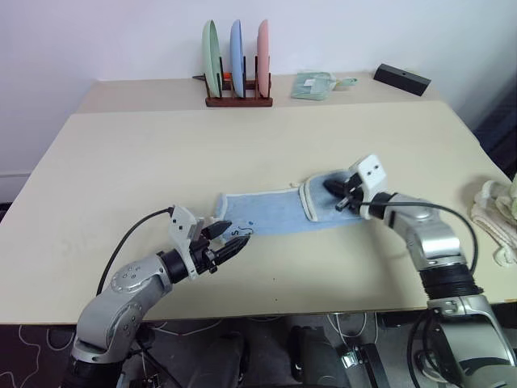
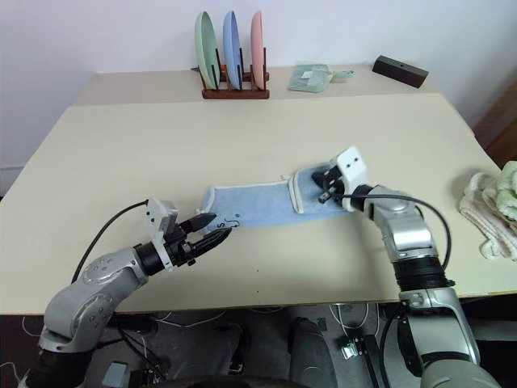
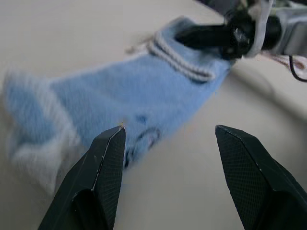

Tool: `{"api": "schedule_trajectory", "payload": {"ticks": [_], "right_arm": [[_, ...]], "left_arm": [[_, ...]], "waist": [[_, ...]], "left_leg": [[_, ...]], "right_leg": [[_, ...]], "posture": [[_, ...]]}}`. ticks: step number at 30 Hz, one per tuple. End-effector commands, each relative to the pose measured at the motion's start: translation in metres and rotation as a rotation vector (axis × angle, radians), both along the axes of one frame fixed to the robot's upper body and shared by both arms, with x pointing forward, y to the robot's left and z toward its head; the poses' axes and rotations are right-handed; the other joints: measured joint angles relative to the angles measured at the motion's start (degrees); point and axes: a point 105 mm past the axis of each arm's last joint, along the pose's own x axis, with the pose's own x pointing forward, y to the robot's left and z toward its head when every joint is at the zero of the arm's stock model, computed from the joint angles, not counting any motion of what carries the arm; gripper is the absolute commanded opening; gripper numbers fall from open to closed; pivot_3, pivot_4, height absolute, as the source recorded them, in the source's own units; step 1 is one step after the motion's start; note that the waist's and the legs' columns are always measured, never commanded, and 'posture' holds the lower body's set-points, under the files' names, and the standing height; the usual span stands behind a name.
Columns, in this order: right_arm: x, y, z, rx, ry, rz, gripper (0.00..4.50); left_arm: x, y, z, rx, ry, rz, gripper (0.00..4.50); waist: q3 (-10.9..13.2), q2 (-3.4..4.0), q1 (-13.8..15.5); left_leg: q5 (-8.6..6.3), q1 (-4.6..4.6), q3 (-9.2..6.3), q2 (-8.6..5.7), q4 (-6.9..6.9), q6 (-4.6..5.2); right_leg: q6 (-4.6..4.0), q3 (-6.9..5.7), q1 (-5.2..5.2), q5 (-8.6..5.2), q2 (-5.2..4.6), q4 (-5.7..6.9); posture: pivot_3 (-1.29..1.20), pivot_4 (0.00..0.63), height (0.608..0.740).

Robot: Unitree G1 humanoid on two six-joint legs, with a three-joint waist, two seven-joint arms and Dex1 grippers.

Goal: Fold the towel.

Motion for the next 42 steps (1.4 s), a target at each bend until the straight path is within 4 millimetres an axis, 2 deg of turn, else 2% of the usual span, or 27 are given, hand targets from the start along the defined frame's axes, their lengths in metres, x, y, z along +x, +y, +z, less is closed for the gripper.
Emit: {"api": "schedule_trajectory", "payload": {"ticks": [1, 3, 5, 8, 9, 11, 12, 18, 24, 27, 33, 36, 40, 42], "right_arm": [[0.0, 0.001, -0.007, -0.073, -0.032, 0.027, 0.05], [-0.002, 0.001, -0.015, -0.096, -0.024, 0.033, 0.05], [-0.004, 0.002, -0.013, -0.09, -0.039, 0.042, 0.05], [-0.005, 0.002, 0.003, -0.065, -0.097, 0.053, 0.05], [-0.006, 0.003, 0.018, -0.025, -0.121, 0.068, 0.28], [-0.011, 0.006, 0.042, 0.014, -0.169, 0.112, 0.92], [-0.014, 0.007, 0.052, 0.018, -0.192, 0.132, 1.4], [-0.026, 0.014, 0.078, 0.001, -0.258, 0.19, 4.38], [-0.028, 0.027, 0.076, -0.009, -0.271, 0.234, 4.38], [-0.03, 0.03, 0.07, -0.025, -0.266, 0.247, 4.38], [-0.036, 0.044, 0.067, -0.003, -0.265, 0.283, 4.38], [-0.044, 0.045, 0.062, -0.006, -0.247, 0.308, 4.42], [-0.049, 0.043, 0.06, -0.013, -0.24, 0.307, 4.42], [-0.05, 0.042, 0.059, -0.012, -0.239, 0.301, 4.42]], "left_arm": [[-0.003, 0.001, 0.012, -0.033, -0.029, 0.03, 3.03], [-0.005, 0.003, 0.009, -0.044, -0.011, 0.051, 3.03], [-0.008, 0.005, 0.006, -0.041, 0.007, 0.069, 3.03], [-0.011, 0.007, 0.001, -0.046, 0.042, 0.102, 3.03], [-0.012, 0.01, 0.0, -0.07, 0.063, 0.137, 3.27], [-0.014, 0.014, -0.001, -0.139, 0.108, 0.194, 3.91], [-0.016, 0.015, -0.001, -0.171, 0.127, 0.217, 4.4], [-0.025, 0.016, -0.008, -0.289, 0.26, 0.296, 4.5], [-0.004, 0.021, -0.019, -0.468, 0.416, 0.435, 4.5], [0.007, 0.02, -0.016, -0.537, 0.453, 0.457, 4.5], [0.037, 0.004, -0.016, -0.613, 0.56, 0.443, 4.5], [0.042, -0.001, -0.017, -0.596, 0.57, 0.438, 3.69], [0.043, -0.001, -0.015, -0.608, 0.57, 0.442, 1.73], [0.043, 0.002, -0.015, -0.613, 0.57, 0.451, 0.6]], "waist": [[0.0, -0.01, -0.1], [0.0, -0.03, -0.1], [0.0, -0.01, -0.2], [0.0, -0.01, -0.1], [0.0, -0.01, -0.1], [0.0, 0.0, -0.1], [0.0, 0.01, -0.1], [0.0, -0.01, -0.1], [0.0, -0.02, 0.1], [0.0, -0.03, 0.0], [0.0, -0.04, 0.2], [0.0, -0.04, 0.1], [0.0, -0.04, 0.1], [0.0, -0.04, 0.0]], "left_leg": [[0.0, 0.0, 0.0, -0.02, 0.0, 0.0], [-0.01, 0.08, 0.0, -0.02, 0.0, 0.01], [-0.01, 0.1, -0.01, 0.0, 0.0, 0.01], [-0.01, 0.1, -0.01, 0.01, 0.0, 0.01], [-0.01, 0.1, -0.01, 0.01, 0.0, 0.01], [-0.02, 0.07, -0.01, 0.0, 0.0, 0.02], [-0.03, 0.06, -0.01, 0.0, 0.0, 0.04], [-0.2, 0.06, -0.04, 0.06, 0.0, 0.32], [-0.19, 0.06, -0.04, 0.05, 0.02, 0.3], [-0.06, 0.08, -0.05, 0.04, 0.03, 0.08], [0.02, 0.07, -0.05, 0.02, 0.04, -0.06], [0.02, 0.08, -0.05, 0.0, 0.04, -0.06], [0.02, 0.06, -0.05, -0.02, 0.04, -0.06], [0.03, 0.06, -0.05, -0.02, 0.05, -0.07]], "right_leg": [[0.0, 0.0, 0.0, 0.0, 0.0, 0.0], [0.0, -0.02, 0.07, 0.0, 0.0, 0.01], [0.0, -0.01, 0.08, 0.0, 0.0, 0.02], [0.0, 0.0, 0.08, 0.0, 0.01, 0.02], [0.0, 0.0, 0.08, 0.0, 0.01, 0.02], [0.0, 0.0, 0.06, 0.0, 0.01, 0.02], [0.01, 0.01, 0.05, 0.0, -0.01, 0.01], [0.01, 0.01, 0.06, -0.01, 0.0, 0.01], [0.01, 0.0, 0.07, -0.01, -0.01, 0.02], [0.01, -0.02, 0.09, 0.0, -0.01, 0.02], [0.01, -0.02, 0.1, 0.0, -0.01, 0.03], [0.01, -0.02, 0.09, 0.0, 0.01, 0.04], [0.01, -0.01, 0.08, 0.0, 0.01, 0.03], [0.01, -0.01, 0.07, 0.0, 0.01, 0.03]], "posture": [[0.0, 0.15, 0.74], [0.0, 0.15, 0.74], [0.0, 0.15, 0.74], [0.0, 0.15, 0.74], [0.0, 0.15, 0.74], [0.0, 0.15, 0.74], [0.0, 0.15, 0.74], [0.0, 0.15, 0.74], [0.0, 0.15, 0.74], [0.0, 0.15, 0.74], [0.0, 0.15, 0.74], [0.0, 0.15, 0.74], [0.0, 0.15, 0.74], [0.0, 0.15, 0.74]]}}
